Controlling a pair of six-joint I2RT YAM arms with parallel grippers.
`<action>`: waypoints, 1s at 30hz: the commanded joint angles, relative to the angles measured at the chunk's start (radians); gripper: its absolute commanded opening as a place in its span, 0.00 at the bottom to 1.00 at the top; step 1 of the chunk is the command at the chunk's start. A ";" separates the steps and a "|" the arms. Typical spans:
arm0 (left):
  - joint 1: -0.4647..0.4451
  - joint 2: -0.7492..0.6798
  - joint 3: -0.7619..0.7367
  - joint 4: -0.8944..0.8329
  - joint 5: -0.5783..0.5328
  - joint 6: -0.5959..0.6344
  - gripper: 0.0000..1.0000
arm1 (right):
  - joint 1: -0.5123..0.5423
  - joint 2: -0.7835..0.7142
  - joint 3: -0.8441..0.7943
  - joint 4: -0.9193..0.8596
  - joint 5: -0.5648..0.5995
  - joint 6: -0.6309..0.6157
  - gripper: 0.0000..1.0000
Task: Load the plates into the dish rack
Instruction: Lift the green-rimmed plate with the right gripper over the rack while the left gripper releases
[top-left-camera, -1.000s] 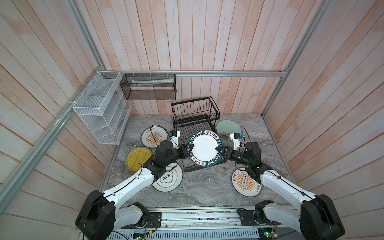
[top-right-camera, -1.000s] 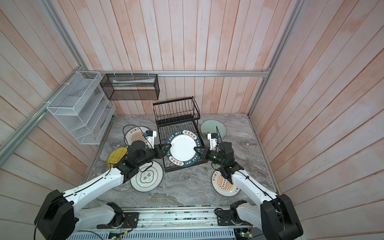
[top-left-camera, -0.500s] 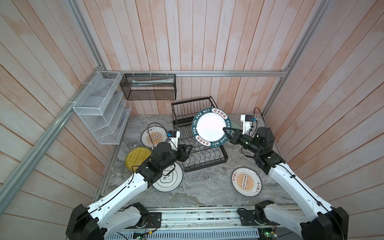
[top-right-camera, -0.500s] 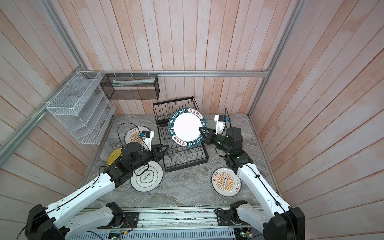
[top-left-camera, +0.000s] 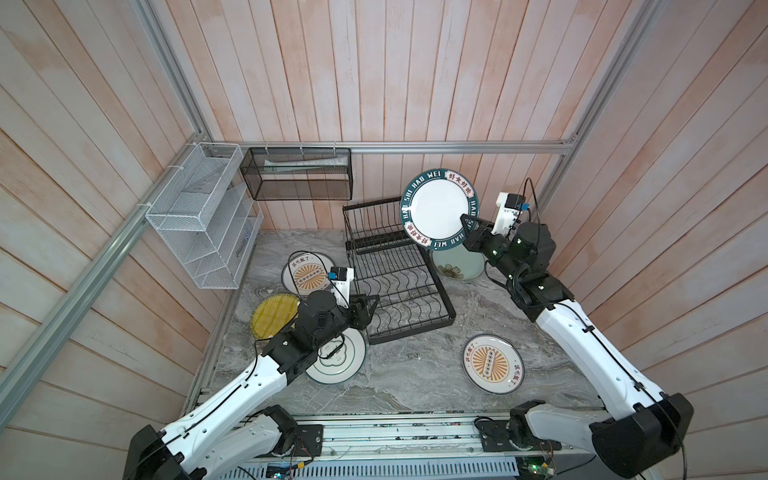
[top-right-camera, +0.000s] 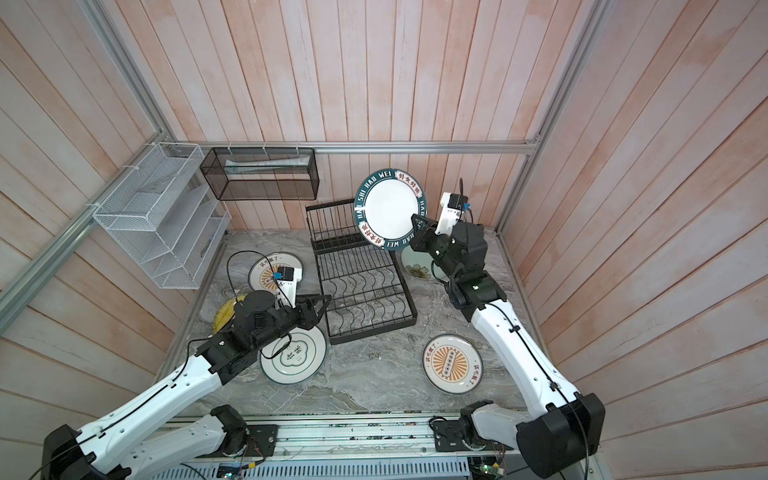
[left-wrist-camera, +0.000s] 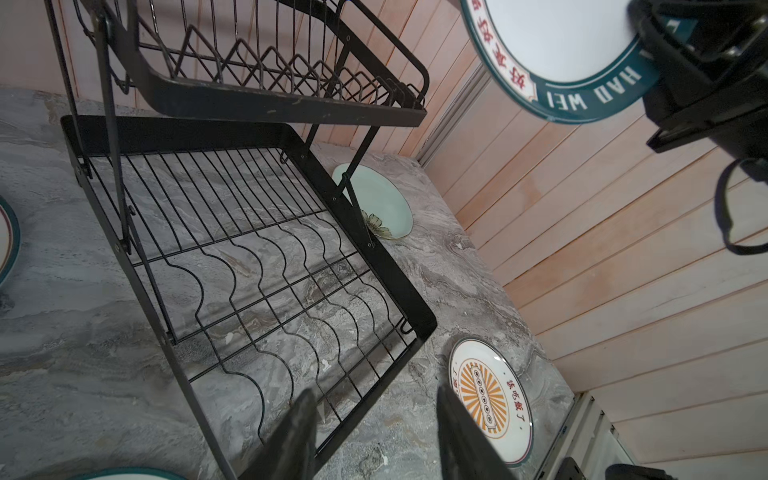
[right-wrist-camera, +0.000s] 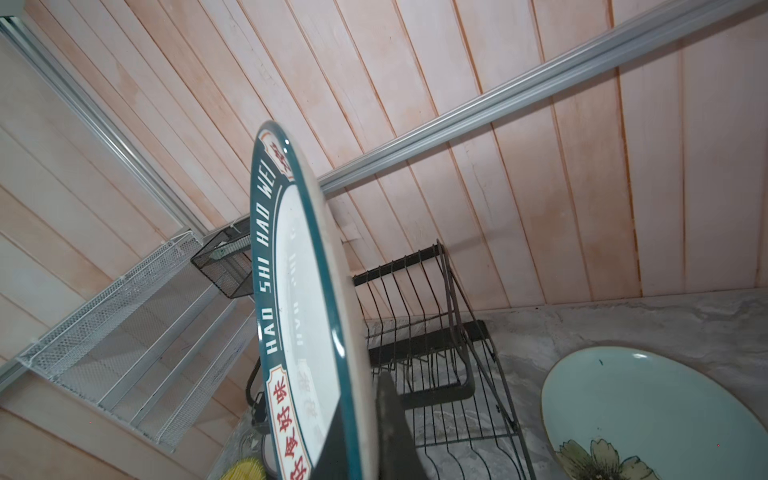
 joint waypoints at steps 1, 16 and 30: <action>-0.008 -0.015 -0.007 -0.011 -0.011 0.018 0.48 | 0.031 0.044 0.100 0.007 0.143 -0.068 0.00; -0.010 -0.013 0.020 -0.052 -0.017 0.025 0.49 | 0.157 0.344 0.482 -0.131 0.522 -0.264 0.00; -0.010 -0.025 0.030 -0.077 -0.026 0.030 0.50 | 0.224 0.569 0.760 -0.243 0.742 -0.442 0.00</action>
